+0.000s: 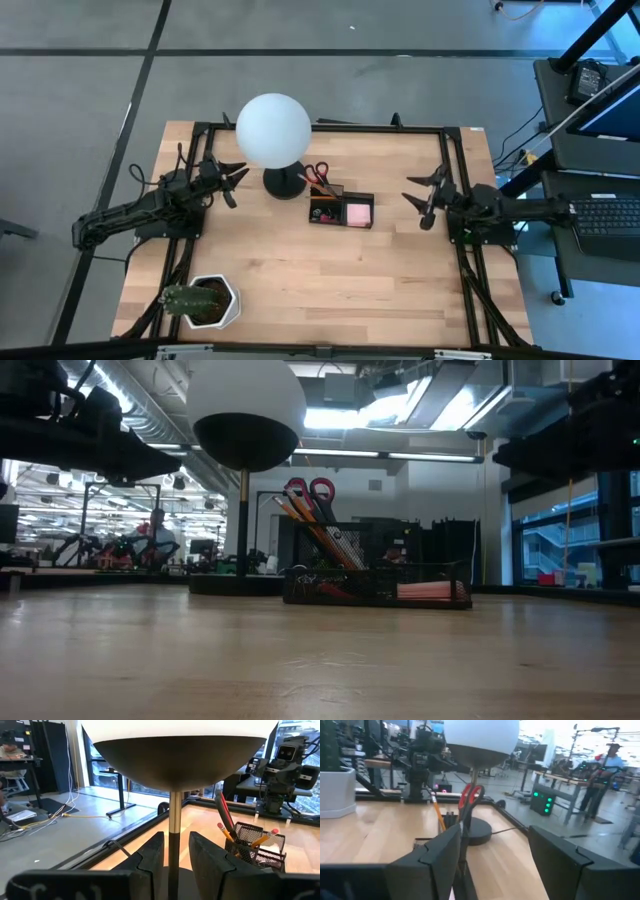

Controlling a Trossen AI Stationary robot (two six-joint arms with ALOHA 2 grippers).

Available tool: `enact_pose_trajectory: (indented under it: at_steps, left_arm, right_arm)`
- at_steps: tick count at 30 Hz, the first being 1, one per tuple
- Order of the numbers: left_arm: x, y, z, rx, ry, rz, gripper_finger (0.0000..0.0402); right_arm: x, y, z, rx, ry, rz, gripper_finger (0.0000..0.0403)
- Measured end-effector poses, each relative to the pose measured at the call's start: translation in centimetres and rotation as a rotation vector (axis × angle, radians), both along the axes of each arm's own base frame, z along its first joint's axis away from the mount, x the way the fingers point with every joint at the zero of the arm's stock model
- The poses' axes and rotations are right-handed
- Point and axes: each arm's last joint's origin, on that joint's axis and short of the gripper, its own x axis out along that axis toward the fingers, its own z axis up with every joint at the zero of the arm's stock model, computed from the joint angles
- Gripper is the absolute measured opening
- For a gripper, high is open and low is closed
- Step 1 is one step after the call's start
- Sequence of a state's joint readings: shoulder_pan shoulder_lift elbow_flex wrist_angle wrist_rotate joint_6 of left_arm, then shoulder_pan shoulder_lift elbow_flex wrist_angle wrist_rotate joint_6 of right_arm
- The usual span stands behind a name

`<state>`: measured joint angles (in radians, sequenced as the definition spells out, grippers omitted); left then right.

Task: Pick and place office supplies into organizer
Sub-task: Return to Home Position

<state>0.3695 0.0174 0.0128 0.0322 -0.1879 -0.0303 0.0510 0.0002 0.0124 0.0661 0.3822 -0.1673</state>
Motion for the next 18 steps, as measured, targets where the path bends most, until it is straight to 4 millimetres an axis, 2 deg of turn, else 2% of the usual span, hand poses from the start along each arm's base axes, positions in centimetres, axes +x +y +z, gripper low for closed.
enact_pose_trajectory:
  at_steps: [11, 14, 18]
  left_arm:
    - [0.0, 0.0, 0.0, -0.001, 0.000, 0.000, 0.0086]
    - [0.0, 0.0, 0.0, -0.001, 0.000, 0.000, 0.0086]
    - [0.0, 0.0, 0.0, -0.001, 0.000, 0.000, 0.0086]
  right_arm:
    - [-0.6, -1.3, 0.7, -0.062, 0.100, -0.158, 0.0236]
    - [-0.5, -1.5, 0.9, -0.068, 0.056, -0.114, 0.0236]
    - [-0.2, -1.7, 0.2, -0.081, -0.009, -0.044, 0.0236]
